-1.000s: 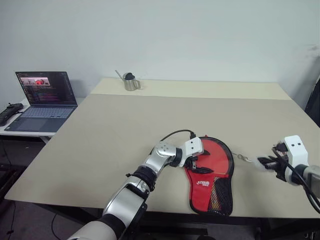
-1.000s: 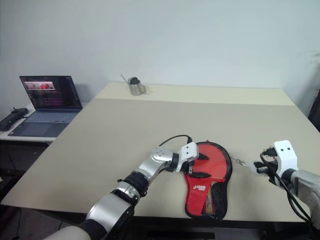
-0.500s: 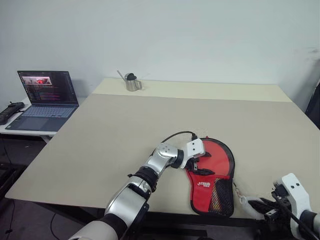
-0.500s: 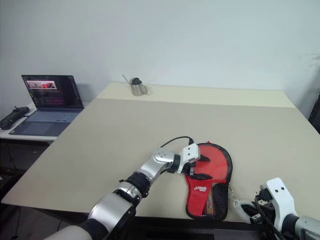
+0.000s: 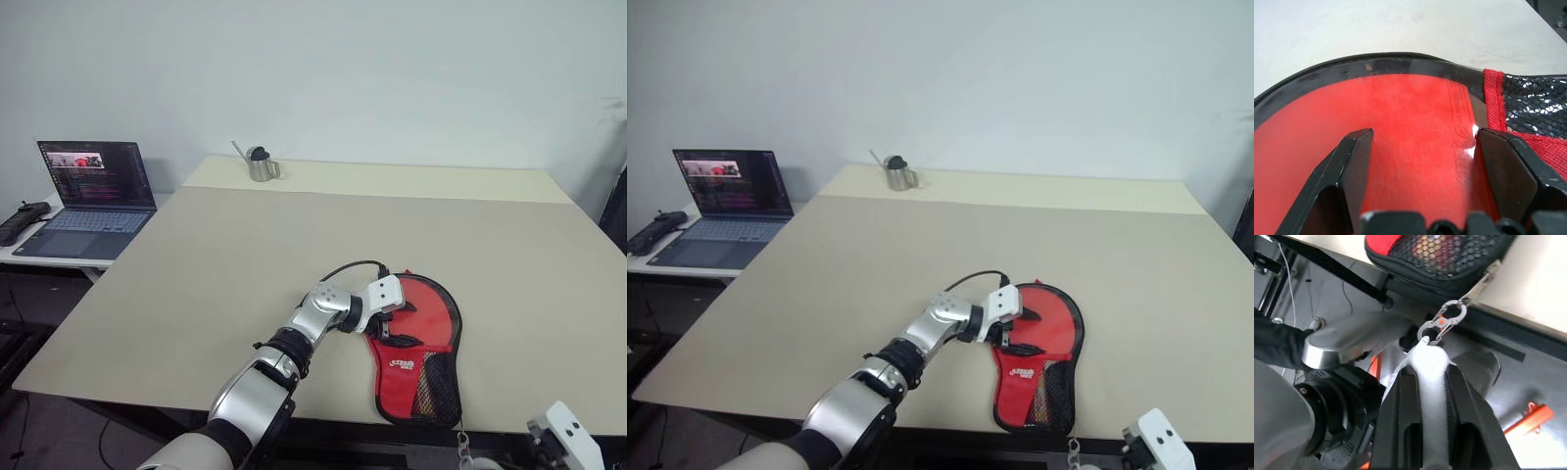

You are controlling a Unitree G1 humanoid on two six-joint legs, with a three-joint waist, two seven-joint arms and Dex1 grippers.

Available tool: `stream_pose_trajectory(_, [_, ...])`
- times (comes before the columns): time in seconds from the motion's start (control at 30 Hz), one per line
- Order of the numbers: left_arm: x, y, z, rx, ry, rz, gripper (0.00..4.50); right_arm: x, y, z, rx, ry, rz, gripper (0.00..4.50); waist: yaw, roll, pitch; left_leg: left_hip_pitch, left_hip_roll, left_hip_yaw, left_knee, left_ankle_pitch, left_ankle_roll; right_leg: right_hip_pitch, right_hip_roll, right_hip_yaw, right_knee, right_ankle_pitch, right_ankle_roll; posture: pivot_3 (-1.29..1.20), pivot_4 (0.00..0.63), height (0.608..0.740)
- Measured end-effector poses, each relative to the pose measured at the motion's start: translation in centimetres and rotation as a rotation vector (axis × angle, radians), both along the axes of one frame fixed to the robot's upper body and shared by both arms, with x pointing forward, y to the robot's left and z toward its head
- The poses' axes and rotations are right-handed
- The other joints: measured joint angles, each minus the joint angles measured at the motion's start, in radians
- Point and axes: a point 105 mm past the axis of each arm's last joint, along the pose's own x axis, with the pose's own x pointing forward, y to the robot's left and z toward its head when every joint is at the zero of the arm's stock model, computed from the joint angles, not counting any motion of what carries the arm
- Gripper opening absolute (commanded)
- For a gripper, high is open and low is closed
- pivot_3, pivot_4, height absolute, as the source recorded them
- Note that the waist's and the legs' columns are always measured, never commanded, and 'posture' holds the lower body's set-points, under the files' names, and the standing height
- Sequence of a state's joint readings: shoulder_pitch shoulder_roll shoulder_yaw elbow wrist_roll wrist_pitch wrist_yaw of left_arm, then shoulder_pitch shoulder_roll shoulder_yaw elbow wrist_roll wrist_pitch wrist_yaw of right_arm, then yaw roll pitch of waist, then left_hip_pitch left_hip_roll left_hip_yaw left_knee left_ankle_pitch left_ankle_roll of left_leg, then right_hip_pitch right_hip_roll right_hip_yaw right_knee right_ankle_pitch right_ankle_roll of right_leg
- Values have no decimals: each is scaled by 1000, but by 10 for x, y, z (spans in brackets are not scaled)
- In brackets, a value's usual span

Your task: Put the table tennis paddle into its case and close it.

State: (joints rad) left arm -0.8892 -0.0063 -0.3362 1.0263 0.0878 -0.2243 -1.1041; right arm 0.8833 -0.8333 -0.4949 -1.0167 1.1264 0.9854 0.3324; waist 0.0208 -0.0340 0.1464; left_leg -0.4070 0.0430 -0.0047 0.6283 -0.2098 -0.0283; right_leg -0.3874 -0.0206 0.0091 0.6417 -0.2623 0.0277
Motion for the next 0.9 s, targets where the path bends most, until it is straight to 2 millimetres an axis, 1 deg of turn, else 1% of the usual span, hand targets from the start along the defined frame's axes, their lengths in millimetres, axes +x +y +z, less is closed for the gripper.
stream_pose_trajectory(0.13, [0, -1, 0, -1, -2, -3, 3732, 3, 12, -4, 27, -22, -10, 187, 1, 0, 0, -1, 0, 0, 0, -1, -1, 0, 0, -1, -1, 0, 1, 0, 150, 740])
stream_pose_trajectory(0.23, [-1, -1, 0, -1, -3, -5, 3732, 5, 9, -7, -7, -31, -50, 187, 1, -1, 0, -1, 0, 0, 0, -1, -2, 0, -1, 0, -1, -1, 1, 0, 150, 740])
stream_pose_trajectory(0.3, [-1, -1, 0, -1, -3, -5, 3732, 5, 7, -7, -17, -28, -62, 900, 1, -1, 0, -1, -1, 0, 0, -2, -3, 0, -1, 0, -2, -1, 1, 0, 150, 740])
stream_pose_trajectory(0.37, [-1, -1, 0, 0, -4, -5, 3732, 5, 5, -6, -28, -36, -67, 1436, 1, -1, 0, -1, 0, 0, 1, -2, -3, 0, -1, 0, -2, -1, 2, 0, 150, 740])
stream_pose_trajectory(0.5, [-1, -1, 0, 0, -5, -4, 3732, 2, 6, -4, -16, -22, -43, 2728, 1, -1, 0, -1, 0, 0, 1, -2, -3, 0, -1, 0, -2, -1, 1, 0, 150, 740])
stream_pose_trajectory(0.53, [-1, -2, 0, -1, -5, -5, 3732, 2, 6, -2, -10, -29, -42, 3108, 1, -1, 0, -1, 0, 0, 1, -2, -3, 0, -1, 0, -2, -1, 2, 0, 150, 740])
stream_pose_trajectory(0.63, [-2, -3, 0, -5, -4, -8, 3732, 7, 2, 5, -10, -74, -46, 4027, 1, -1, 0, -1, 0, 0, 1, -2, -3, 0, -1, 0, -2, -1, 2, 0, 150, 740])
stream_pose_trajectory(0.7, [-3, -5, 0, -8, -3, -11, 3732, 9, 1, 12, 3, -103, -34, 4027, 1, -1, 0, -1, 0, 0, 1, -2, -3, 0, -1, 0, -4, -1, 2, 0, 150, 740])
stream_pose_trajectory(0.77, [-3, -5, 0, -9, -2, -12, 3732, 16, 0, 23, 33, -160, -36, 4027, 1, -1, 0, -1, 0, 0, 0, -2, -3, 1, -1, -1, -6, -1, 2, 0, 150, 740])
stream_pose_trajectory(0.8, [-3, -5, 0, -9, -2, -12, 3732, 22, -1, 30, 38, -204, -38, 4027, 1, -1, 0, -1, 0, 0, 0, -2, -3, 1, -1, -1, -8, -1, 2, 0, 150, 740])
stream_pose_trajectory(0.9, [-4, -5, 0, -12, -3, -13, 3732, 48, -9, 55, 12, -384, -52, 4027, -1, -1, 0, -1, 1, 0, 0, -2, -3, 1, -1, -2, -12, -1, 2, 0, 150, 740])
